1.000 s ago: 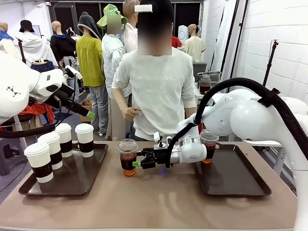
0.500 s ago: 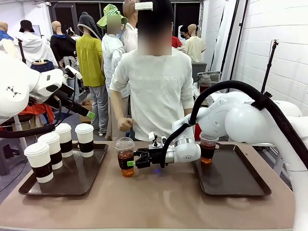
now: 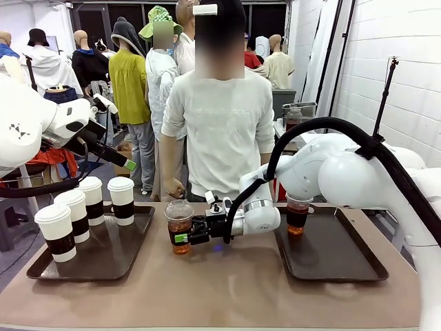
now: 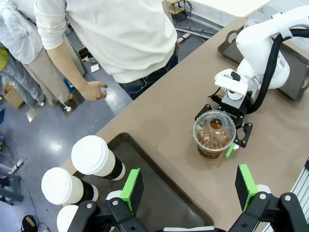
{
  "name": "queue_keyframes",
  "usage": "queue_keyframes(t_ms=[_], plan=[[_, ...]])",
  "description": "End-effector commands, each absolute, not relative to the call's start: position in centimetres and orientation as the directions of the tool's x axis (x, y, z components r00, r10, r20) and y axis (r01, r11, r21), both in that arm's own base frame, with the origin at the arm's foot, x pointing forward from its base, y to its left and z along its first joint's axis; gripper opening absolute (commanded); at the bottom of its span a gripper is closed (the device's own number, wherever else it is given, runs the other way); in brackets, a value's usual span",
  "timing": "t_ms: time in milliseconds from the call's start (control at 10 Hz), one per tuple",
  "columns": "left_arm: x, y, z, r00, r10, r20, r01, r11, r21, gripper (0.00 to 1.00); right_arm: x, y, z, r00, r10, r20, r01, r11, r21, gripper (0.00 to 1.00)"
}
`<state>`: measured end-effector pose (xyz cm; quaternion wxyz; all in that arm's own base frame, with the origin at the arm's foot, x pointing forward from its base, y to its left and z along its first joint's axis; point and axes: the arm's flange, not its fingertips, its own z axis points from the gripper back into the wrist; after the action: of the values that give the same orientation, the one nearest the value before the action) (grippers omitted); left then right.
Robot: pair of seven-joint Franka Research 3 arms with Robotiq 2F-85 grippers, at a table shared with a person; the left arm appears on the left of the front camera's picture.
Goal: Distribute the coffee onto the tray.
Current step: Pick up another iced Americano from the middle of the table and place it on the right Handle tray.
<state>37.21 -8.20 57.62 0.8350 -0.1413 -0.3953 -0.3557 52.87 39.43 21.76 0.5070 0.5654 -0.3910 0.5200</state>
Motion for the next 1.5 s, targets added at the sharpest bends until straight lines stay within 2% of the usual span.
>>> queue_keyframes(t_ms=[0,400,500,800,900,1000,1400], plan=[[37.3,-8.0,57.5,0.438,-0.478,0.761,0.708,0.705,0.035,1.00,53.7,40.3,21.6,0.171,0.103,0.980,-0.959,-0.210,0.189,1.00],[37.3,-8.0,57.5,0.438,-0.478,0.761,0.708,0.705,0.035,1.00,53.9,40.7,21.0,0.179,0.100,0.979,-0.953,-0.230,0.198,1.00],[37.3,-8.0,57.5,0.438,-0.478,0.761,0.708,0.705,0.035,1.00,53.7,40.6,21.2,0.171,0.104,0.980,-0.956,-0.225,0.190,0.91],[37.3,-8.0,57.5,0.438,-0.478,0.761,0.708,0.705,0.035,1.00,53.6,40.6,21.2,0.179,0.096,0.979,-0.954,-0.227,0.197,0.91],[37.3,-8.0,57.5,0.438,-0.478,0.761,0.708,0.705,0.035,1.00,53.5,40.6,21.3,0.192,0.102,0.976,-0.954,-0.214,0.210,0.85],[37.3,-8.0,57.5,0.438,-0.478,0.761,0.708,0.705,0.035,1.00,53.6,40.5,21.3,0.145,0.090,0.985,-0.960,-0.229,0.162,0.65],[37.3,-8.0,57.5,0.438,-0.478,0.761,0.708,0.705,0.035,1.00,53.3,40.6,22.4,0.173,0.075,0.982,-0.959,-0.215,0.185,0.65]])
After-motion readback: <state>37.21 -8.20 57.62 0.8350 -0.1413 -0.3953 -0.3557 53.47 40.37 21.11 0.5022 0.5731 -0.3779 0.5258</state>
